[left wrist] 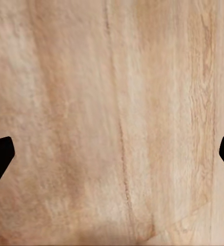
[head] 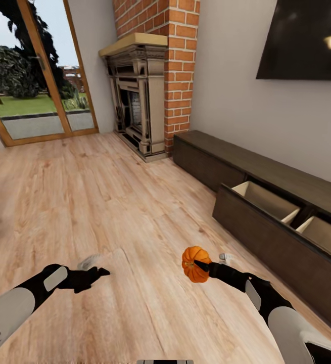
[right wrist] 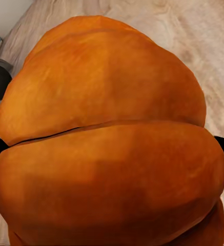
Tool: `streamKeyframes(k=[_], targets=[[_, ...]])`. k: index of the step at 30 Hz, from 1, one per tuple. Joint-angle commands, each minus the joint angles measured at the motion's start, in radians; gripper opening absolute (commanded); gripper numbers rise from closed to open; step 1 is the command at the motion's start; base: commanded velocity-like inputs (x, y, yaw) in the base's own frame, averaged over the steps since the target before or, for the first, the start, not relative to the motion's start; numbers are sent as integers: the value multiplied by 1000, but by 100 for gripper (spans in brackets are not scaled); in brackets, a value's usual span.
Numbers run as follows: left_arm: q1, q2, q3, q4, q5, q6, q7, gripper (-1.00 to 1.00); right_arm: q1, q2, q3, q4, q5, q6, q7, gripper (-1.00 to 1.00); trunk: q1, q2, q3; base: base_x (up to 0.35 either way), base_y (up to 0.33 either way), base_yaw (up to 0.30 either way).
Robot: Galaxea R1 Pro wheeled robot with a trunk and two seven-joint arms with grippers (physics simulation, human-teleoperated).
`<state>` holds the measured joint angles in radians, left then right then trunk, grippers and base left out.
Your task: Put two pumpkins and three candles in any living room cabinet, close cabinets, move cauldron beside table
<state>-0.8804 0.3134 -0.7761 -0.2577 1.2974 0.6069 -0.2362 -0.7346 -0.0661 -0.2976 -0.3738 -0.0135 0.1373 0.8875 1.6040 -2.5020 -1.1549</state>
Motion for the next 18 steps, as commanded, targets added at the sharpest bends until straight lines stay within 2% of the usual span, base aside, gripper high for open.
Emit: streamKeyframes(k=[1, 14, 18], targets=[[0, 0, 0, 1, 0, -5, 0, 100, 0, 0, -2, 0, -3, 1, 1, -100, 0, 0, 0, 0, 0, 286], [0, 0, 0, 7, 1, -10, 0, 100, 0, 1, -2, 0, -4, 1, -1, -100, 0, 0, 0, 0, 0, 286], [1, -2, 0, 19, 1, -32, 0, 100, 0, 1, -1, 0, -4, 1, -2, -100, 0, 0, 0, 0, 0, 286]])
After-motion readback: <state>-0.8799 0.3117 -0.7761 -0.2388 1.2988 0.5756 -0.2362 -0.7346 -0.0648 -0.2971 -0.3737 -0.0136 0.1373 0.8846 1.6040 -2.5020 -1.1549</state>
